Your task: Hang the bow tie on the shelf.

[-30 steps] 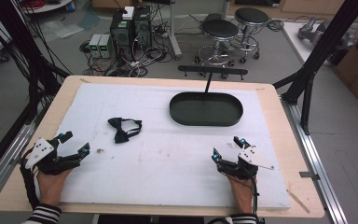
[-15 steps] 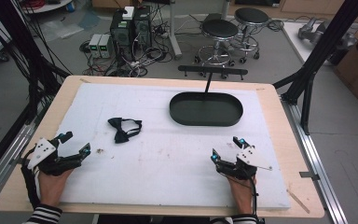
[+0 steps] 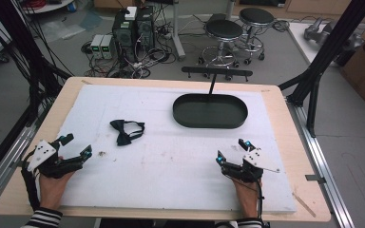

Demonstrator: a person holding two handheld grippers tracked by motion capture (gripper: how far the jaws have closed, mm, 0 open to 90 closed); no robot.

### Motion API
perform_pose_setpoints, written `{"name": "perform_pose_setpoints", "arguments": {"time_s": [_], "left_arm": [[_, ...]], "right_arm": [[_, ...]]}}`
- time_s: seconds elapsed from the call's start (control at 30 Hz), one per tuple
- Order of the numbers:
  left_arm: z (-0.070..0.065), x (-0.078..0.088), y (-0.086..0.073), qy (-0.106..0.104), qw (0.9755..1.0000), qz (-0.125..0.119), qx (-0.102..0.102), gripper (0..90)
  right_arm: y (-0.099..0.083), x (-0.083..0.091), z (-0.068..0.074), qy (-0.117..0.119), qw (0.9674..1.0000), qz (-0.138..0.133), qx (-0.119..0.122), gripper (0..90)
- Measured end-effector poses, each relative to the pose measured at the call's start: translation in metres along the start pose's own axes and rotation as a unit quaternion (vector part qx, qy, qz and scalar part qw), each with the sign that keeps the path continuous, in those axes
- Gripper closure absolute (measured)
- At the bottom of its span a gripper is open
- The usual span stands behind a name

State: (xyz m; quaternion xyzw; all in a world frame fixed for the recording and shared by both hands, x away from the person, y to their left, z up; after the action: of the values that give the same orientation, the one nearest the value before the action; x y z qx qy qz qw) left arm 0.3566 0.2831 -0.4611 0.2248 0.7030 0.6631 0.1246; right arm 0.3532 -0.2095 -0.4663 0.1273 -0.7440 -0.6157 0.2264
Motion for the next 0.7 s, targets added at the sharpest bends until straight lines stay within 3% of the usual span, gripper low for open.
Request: {"name": "perform_pose_setpoints", "arguments": {"time_s": [0.17, 0.27, 0.4, 0.6, 0.7], "left_arm": [[0.003, 0.001, 0.002, 0.008, 0.9999, -0.003, 0.014, 15.2], [0.003, 0.002, 0.005, 0.003, 0.9998, -0.005, 0.020, 15.1], [-0.002, 0.000, 0.016, -0.015, 0.9998, -0.005, 0.014, 15.2], [-0.009, -0.014, 0.031, -0.034, 0.9991, 0.025, 0.001, 15.1], [-0.013, -0.023, 0.042, -0.053, 0.9974, 0.049, -0.002, 15.2]], "right_arm": [[0.000, 0.000, -0.001, 0.002, 1.0000, -0.001, -0.006, 10.6], [0.000, 0.001, -0.003, 0.004, 0.9997, -0.005, -0.022, 10.6], [0.000, 0.003, -0.006, 0.008, 0.9990, -0.011, -0.043, 10.6], [0.003, 0.007, -0.006, 0.005, 0.9986, -0.036, -0.038, 10.6], [0.002, 0.007, -0.007, 0.005, 0.9985, -0.037, -0.041, 10.6]]}}
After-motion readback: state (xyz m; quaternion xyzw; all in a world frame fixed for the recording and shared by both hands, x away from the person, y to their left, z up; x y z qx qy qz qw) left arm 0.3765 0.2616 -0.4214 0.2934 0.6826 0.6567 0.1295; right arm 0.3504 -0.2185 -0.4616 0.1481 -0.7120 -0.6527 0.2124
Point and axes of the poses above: each handheld gripper's, and its own axes: x roughly backward along the jaws, y roughly out of its top, z roughly to its left, the point moved 9 cm from there along -x, roughly forward along the jaws, and after that the axes turned 6 degrees about x, right-handed, at the moved point
